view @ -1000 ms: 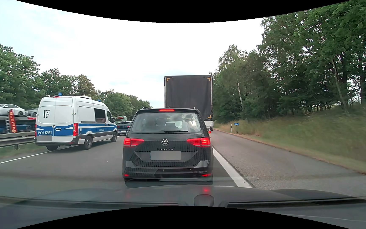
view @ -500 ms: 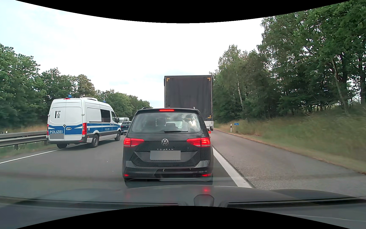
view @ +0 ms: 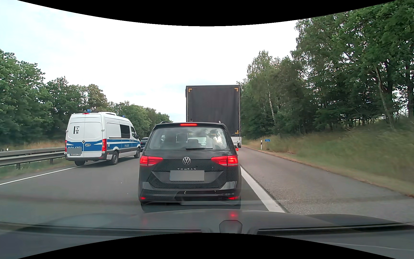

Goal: Follow the waypoints while adhering to traffic rules and regulations

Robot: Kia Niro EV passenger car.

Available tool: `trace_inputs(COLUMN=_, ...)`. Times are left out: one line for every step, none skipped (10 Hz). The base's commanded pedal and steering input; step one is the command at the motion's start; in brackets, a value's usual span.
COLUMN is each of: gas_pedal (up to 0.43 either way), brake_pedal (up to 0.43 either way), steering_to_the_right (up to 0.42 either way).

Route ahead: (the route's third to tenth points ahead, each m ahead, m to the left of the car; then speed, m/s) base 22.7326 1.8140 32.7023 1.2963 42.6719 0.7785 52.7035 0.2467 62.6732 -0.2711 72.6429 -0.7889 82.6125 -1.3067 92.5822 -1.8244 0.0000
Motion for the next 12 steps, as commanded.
trace_inputs(gas_pedal=0.0, brake_pedal=0.244, steering_to_the_right=0.0)
trace_inputs(gas_pedal=0.0, brake_pedal=0.244, steering_to_the_right=0.0)
trace_inputs(gas_pedal=0.0, brake_pedal=0.244, steering_to_the_right=0.0)
trace_inputs(gas_pedal=0.0, brake_pedal=0.244, steering_to_the_right=0.0)
trace_inputs(gas_pedal=0.0, brake_pedal=0.244, steering_to_the_right=0.0)
trace_inputs(gas_pedal=0.0, brake_pedal=0.244, steering_to_the_right=0.0)
trace_inputs(gas_pedal=0.0, brake_pedal=0.244, steering_to_the_right=0.0)
trace_inputs(gas_pedal=0.0, brake_pedal=0.244, steering_to_the_right=0.0)
trace_inputs(gas_pedal=0.0, brake_pedal=0.244, steering_to_the_right=0.0)
trace_inputs(gas_pedal=0.0, brake_pedal=0.244, steering_to_the_right=0.0)
trace_inputs(gas_pedal=0.0, brake_pedal=0.244, steering_to_the_right=0.0)
trace_inputs(gas_pedal=0.0, brake_pedal=0.244, steering_to_the_right=0.0)
